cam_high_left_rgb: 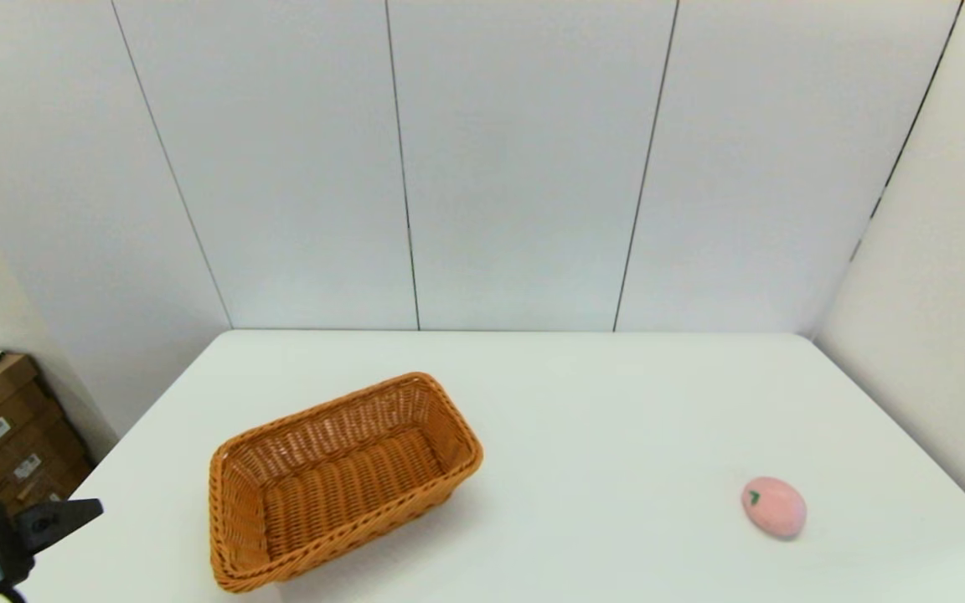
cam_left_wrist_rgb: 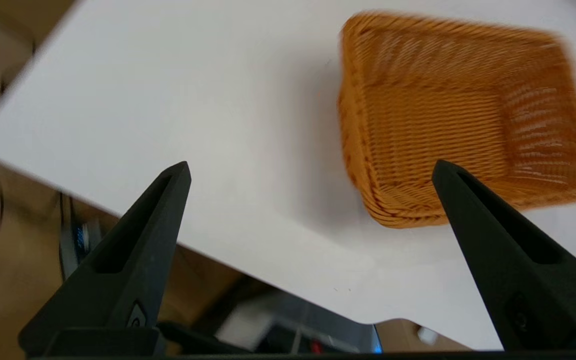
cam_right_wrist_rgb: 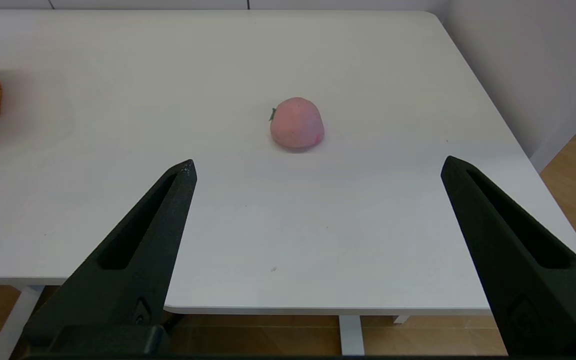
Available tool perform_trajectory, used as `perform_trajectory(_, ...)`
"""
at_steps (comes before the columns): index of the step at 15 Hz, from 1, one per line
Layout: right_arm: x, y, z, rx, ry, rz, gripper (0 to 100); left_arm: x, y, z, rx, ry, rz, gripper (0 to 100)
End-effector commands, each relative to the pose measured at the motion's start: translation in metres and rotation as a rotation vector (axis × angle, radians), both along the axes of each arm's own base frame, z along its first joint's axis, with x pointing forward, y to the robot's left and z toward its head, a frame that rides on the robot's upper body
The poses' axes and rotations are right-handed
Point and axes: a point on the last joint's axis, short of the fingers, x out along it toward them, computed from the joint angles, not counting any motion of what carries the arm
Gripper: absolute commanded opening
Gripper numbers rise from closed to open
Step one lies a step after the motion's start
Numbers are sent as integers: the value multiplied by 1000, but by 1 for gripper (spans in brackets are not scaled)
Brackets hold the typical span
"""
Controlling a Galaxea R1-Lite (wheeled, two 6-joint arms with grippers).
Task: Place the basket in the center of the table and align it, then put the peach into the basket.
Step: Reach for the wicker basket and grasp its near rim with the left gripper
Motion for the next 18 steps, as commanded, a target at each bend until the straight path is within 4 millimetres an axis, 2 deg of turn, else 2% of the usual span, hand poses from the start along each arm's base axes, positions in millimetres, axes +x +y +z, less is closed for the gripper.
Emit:
perform_trajectory(1,0,0,0,0,2,0,100,98,-18,-50,-138,382,80,100)
perform_trajectory(4,0,0,0,0,2,0,100,117,-37,-53,-239,408,25,100)
perform_trajectory(6,0,0,0,0,1,0,100,126,-46,-62,-291,456,0,100)
perform_trajectory(9,0,0,0,0,1,0,100,137,-49,-77,-345,468,-1,100)
perform_trajectory(18,0,0,0,0,1,0,100,160,-51,-120,-298,511,33,100)
